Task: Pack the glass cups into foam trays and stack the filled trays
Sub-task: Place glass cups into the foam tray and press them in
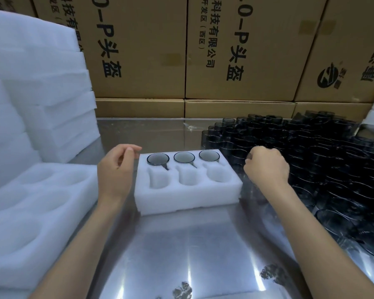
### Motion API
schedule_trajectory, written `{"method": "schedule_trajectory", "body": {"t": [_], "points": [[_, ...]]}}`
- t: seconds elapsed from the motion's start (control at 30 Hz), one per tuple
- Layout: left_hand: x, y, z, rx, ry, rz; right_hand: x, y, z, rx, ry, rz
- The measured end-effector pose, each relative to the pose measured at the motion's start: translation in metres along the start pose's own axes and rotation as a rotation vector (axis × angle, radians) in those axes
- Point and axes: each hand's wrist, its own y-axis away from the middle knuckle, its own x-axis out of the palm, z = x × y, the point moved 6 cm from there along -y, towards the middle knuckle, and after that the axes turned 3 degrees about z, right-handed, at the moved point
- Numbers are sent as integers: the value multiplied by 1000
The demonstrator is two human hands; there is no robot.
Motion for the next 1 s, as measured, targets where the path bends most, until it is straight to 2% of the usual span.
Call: {"method": "schedule_trajectory", "body": {"t": [0.1, 0.17, 0.27, 0.4, 0.47, 0.57, 0.73, 0.83, 1.0], "points": [[5, 2, 1, -20, -7, 39, -21, 6, 15, -154, -175, -201], [9, 5, -3, -15, 17, 64, -28, 17, 35, -328, -363, -239], [14, 15, -14, 55, 37, 169, -28, 42, 73, -625, -587, -123], [18, 31, -17, 150, 38, 373, -9, 77, 115, -891, -580, 53], [16, 35, -15, 179, 17, 397, 1, 88, 127, -917, -620, 111], [12, 37, -16, 232, 8, 316, 8, 94, 137, -843, -776, 167], [15, 40, -11, 179, 97, 240, 15, 101, 147, -720, -831, 29], [17, 41, -10, 172, 49, 279, 22, 102, 146, -689, -816, 31], [21, 48, -15, 210, -54, 384, 29, 100, 144, -719, -770, 175]]}}
